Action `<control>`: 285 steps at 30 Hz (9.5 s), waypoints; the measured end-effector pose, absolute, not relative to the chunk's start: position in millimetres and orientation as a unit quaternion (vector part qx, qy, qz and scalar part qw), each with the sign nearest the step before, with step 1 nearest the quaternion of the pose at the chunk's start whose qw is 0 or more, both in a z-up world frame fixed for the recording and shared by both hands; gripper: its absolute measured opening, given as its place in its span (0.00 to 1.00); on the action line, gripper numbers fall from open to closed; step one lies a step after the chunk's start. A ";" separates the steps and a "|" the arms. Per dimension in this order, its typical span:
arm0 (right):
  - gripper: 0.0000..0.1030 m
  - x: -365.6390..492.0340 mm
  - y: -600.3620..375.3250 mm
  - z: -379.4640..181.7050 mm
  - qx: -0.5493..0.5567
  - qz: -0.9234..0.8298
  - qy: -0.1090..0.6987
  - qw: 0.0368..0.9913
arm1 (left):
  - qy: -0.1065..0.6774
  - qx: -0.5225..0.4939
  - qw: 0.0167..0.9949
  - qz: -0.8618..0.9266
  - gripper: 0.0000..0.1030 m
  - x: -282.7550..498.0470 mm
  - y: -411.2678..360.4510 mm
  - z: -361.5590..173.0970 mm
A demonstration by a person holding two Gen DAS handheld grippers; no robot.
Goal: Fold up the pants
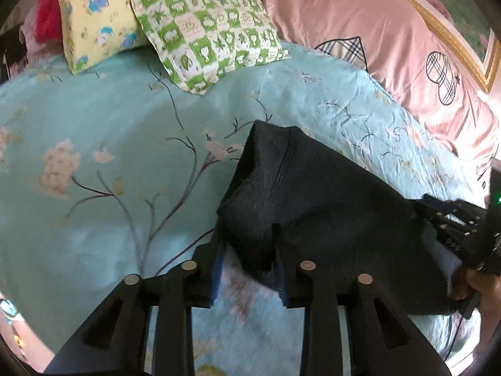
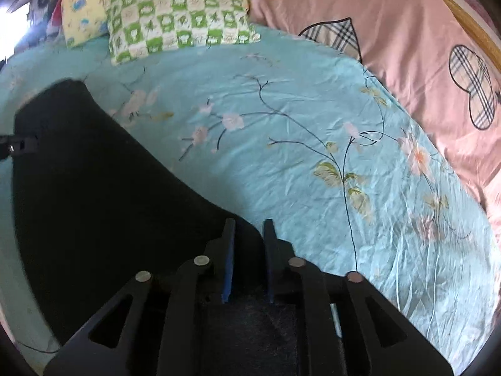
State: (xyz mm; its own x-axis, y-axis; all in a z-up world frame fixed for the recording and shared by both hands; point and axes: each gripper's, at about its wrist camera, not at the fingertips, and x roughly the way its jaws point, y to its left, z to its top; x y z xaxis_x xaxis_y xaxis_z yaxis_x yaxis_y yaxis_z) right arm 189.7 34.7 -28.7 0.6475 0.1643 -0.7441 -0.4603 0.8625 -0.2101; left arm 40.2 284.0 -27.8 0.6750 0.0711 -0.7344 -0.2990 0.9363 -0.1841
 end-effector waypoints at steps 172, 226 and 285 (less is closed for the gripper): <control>0.41 53.3 -120.6 -27.1 0.185 0.239 0.392 0.869 | 0.499 -0.109 0.791 -0.338 0.11 139.8 26.3 -34.2; 0.48 186.6 66.8 15.5 0.050 0.407 0.404 0.818 | 0.413 -0.358 0.833 0.081 0.63 4.9 314.0 -30.3; 0.19 259.5 68.0 59.1 0.053 0.542 0.411 0.732 | 0.349 -0.286 0.893 -0.006 0.20 42.6 231.1 60.9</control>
